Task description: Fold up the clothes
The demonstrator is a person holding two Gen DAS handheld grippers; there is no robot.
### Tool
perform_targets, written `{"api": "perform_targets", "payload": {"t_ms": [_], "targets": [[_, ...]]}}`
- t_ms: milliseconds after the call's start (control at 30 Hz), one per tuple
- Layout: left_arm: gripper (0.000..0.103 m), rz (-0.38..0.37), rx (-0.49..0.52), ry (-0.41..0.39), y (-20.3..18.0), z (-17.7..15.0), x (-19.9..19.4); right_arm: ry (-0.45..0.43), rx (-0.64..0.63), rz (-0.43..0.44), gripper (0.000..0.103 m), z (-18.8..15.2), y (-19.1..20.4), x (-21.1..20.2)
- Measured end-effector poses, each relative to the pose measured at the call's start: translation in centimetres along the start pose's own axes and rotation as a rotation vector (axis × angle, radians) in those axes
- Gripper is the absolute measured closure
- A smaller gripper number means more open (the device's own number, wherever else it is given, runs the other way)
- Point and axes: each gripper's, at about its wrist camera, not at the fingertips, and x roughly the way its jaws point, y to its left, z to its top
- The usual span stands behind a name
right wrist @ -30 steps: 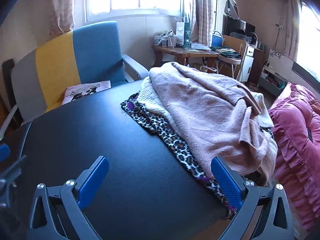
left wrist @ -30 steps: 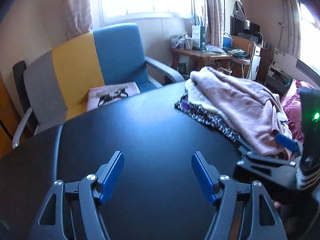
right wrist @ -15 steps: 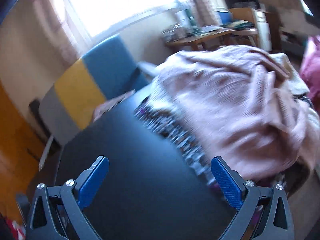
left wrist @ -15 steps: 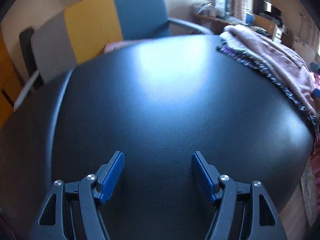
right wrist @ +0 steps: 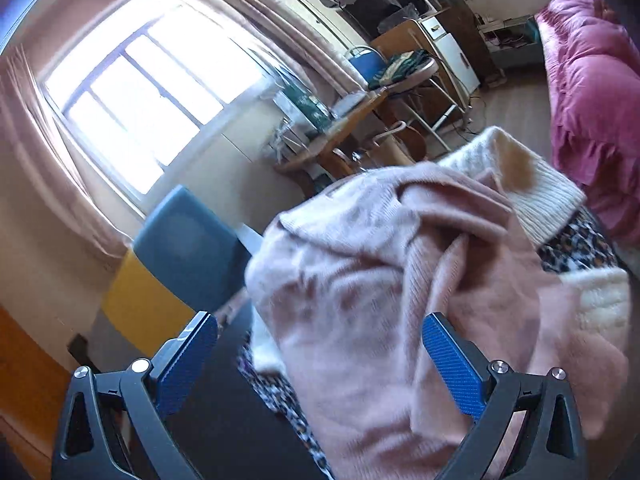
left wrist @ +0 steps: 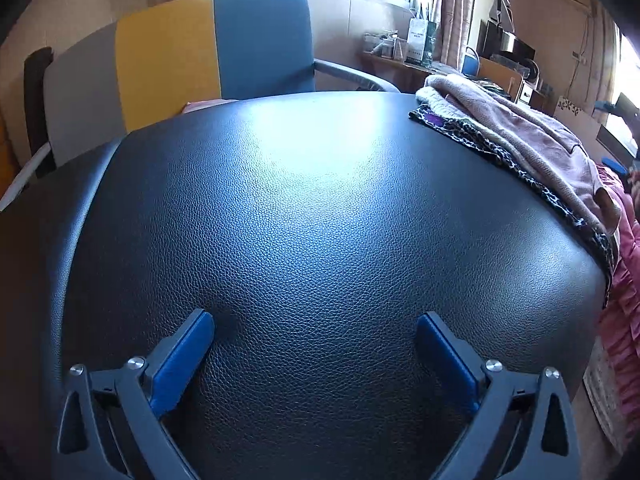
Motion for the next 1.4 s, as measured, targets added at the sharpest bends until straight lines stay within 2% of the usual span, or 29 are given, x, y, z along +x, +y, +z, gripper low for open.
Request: {"api": "perform_targets", "payload": {"t_ms": [67, 367, 600, 1200, 1300, 1367, 1400], "targets": [[0.0, 0.002, 0.002, 0.0, -0.2, 0.3, 0.3, -0.007, 0.004, -0.003, 0.0, 1.2, 0.0, 0.8], [0.0, 0.007, 0.007, -0.001, -0.8, 0.8, 1.3, -0.074, 0.048, -0.132, 0.0, 8.2, -2.6, 5.1], [0.0, 0.012, 0.008, -0.002, -0.6, 0.5, 1.4, -0.019, 0.057, -0.23, 0.0, 12.9, -5.1, 10.1], [0.0, 0.017, 0.007, -0.001, -0.4, 0.5, 2.2, 0.638, -0.159, 0.382, 0.0, 0.7, 4.6, 18.5], [0.0, 0.017, 0.008, -0.002, -0.5, 0.6, 2.1, 0.746, -0.103, 0.469, 0.0, -6.0, 5.6, 18.4], [0.0, 0.015, 0.007, -0.002, -0.5, 0.7, 2.2, 0.746, -0.058, 0.517, 0.0, -9.3, 6.0, 17.5], [0.0, 0.015, 0.006, -0.001, -0.6, 0.8, 2.2, 0.748, -0.042, 0.569, 0.0, -10.5, 6.6, 16.8]]}}
